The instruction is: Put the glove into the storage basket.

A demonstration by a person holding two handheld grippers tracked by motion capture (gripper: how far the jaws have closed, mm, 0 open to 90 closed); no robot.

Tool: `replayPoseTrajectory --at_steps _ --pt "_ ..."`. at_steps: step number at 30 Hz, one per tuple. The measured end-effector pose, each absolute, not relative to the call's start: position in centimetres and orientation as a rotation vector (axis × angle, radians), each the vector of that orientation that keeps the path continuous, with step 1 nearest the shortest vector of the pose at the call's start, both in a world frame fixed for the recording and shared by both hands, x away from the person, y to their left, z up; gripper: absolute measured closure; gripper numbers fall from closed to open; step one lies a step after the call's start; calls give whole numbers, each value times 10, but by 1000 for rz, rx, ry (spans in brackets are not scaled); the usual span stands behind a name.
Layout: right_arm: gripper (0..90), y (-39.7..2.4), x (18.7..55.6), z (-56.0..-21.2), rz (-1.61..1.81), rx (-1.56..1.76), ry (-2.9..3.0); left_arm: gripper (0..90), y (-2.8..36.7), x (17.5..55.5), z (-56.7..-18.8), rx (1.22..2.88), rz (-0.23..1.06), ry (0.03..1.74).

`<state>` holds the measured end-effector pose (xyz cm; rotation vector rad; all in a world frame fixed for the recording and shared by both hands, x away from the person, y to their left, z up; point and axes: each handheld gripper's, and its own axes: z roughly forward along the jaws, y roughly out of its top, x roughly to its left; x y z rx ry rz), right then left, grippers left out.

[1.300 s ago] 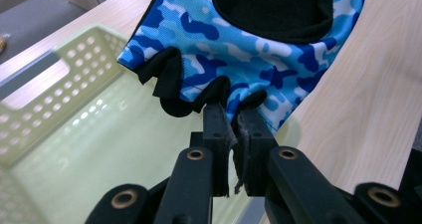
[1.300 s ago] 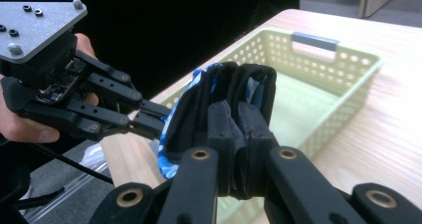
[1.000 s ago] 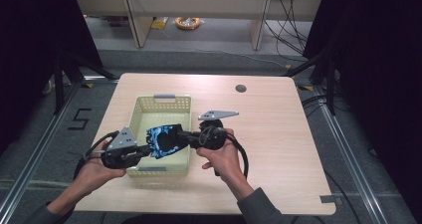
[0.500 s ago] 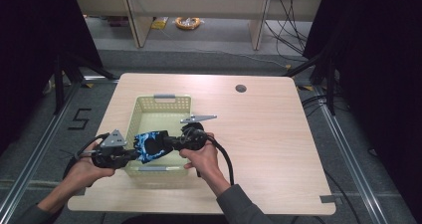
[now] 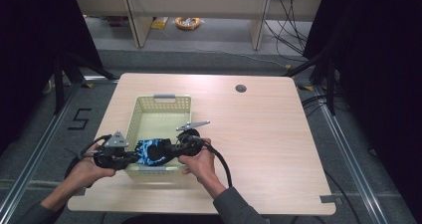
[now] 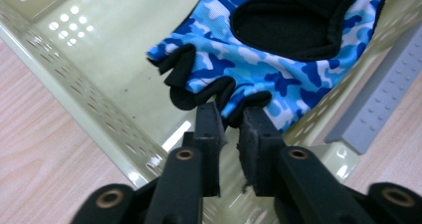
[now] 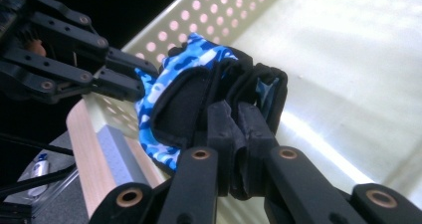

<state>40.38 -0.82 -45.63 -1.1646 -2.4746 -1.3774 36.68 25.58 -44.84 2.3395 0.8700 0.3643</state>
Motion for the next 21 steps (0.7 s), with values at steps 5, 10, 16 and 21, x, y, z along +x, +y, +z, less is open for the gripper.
replayPoseTrajectory --at_steps 5,10,16,21 --pt "857 -12 404 -457 -1358 -1208 -2490 689 254 371 -443 2296 392 878" --pt "850 -12 401 -458 -1340 -1231 -2483 651 252 371 -436 2280 436 864" --pt "826 -13 395 -461 -1309 -1217 -2512 613 246 361 -429 2271 438 821" --pt "762 -15 394 -461 -1280 -1228 -2565 523 241 354 -422 2249 439 808"
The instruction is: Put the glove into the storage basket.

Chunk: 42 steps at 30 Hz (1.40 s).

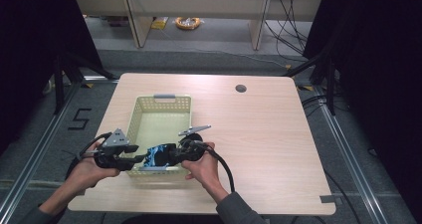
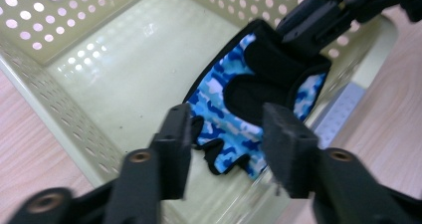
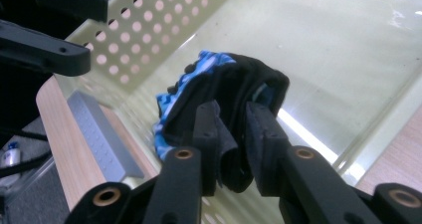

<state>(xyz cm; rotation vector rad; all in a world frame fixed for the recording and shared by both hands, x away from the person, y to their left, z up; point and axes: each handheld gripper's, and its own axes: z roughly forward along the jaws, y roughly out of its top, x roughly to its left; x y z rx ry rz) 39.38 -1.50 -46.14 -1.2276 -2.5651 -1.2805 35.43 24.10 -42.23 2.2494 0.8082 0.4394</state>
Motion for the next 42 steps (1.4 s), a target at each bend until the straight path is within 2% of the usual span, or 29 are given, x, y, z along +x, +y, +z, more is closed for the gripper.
replayPoseTrajectory --at_steps 3,4,11,22,38,42 --pt "646 -13 392 -458 -1269 -1206 -2607 421 239 352 -420 2201 420 869" --pt "562 -12 391 -457 -1270 -1194 -2633 406 239 350 -418 2184 426 878" --pt "455 -12 391 -442 -1307 -1164 -2762 334 233 340 -413 2150 426 865" --pt "383 -52 384 -425 -1472 -1104 -2732 208 209 320 -416 2012 321 888" --pt "374 -105 349 -427 -1573 -1101 -2769 200 163 296 -427 1963 244 792" --pt "374 -114 346 -429 -1577 -1129 -2768 201 161 296 -430 1975 273 783"
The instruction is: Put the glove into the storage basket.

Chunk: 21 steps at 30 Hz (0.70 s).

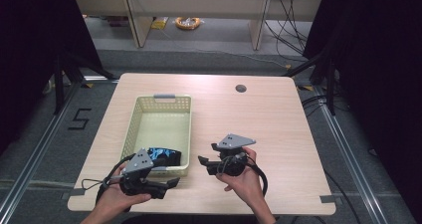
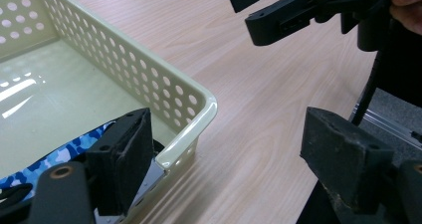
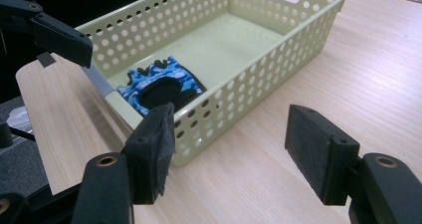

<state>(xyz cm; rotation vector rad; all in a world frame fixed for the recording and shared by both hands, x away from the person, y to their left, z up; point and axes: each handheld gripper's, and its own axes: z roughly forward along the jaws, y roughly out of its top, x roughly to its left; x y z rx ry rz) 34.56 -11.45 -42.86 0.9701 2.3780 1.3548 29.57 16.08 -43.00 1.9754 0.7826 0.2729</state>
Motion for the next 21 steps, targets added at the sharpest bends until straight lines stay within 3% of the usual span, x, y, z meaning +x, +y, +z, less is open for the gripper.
replayPoseTrajectory --at_steps 21 --pt "346 -148 330 -445 1409 1025 2335 192 154 278 -450 1990 256 721"
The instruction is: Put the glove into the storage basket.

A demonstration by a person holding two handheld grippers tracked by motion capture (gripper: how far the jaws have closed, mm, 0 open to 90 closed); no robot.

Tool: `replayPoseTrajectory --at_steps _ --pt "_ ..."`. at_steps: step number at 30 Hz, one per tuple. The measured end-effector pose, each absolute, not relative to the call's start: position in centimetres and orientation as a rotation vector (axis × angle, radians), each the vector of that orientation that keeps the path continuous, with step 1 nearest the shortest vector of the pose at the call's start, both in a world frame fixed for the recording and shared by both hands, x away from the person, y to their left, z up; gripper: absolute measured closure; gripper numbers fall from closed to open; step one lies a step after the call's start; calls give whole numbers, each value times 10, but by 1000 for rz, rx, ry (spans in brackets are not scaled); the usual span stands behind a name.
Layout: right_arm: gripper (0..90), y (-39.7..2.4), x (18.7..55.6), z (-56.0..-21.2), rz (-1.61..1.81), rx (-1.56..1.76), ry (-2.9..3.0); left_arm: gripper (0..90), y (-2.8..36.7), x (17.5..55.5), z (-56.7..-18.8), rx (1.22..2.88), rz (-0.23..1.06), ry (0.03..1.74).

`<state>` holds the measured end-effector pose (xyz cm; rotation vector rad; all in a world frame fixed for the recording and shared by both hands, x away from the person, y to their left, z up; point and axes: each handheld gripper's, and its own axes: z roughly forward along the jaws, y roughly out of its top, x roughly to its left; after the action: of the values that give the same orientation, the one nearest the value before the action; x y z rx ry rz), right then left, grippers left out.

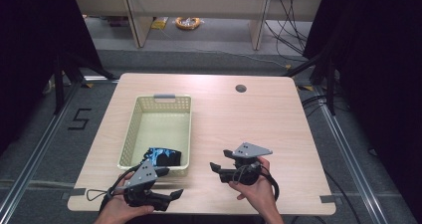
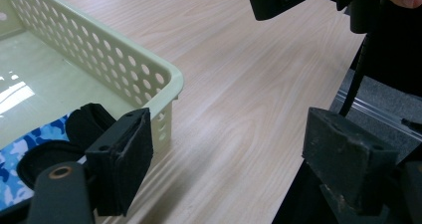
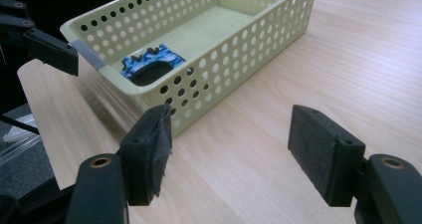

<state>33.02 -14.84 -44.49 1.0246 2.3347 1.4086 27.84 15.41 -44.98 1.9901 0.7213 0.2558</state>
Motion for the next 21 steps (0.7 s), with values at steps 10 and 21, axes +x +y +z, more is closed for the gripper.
replayPoseTrajectory --at_steps 10,21 --pt "279 -160 322 -452 1450 1042 2315 190 157 275 -459 1982 260 747" --pt "268 -173 309 -458 1450 1094 2299 186 157 271 -473 1997 234 761"
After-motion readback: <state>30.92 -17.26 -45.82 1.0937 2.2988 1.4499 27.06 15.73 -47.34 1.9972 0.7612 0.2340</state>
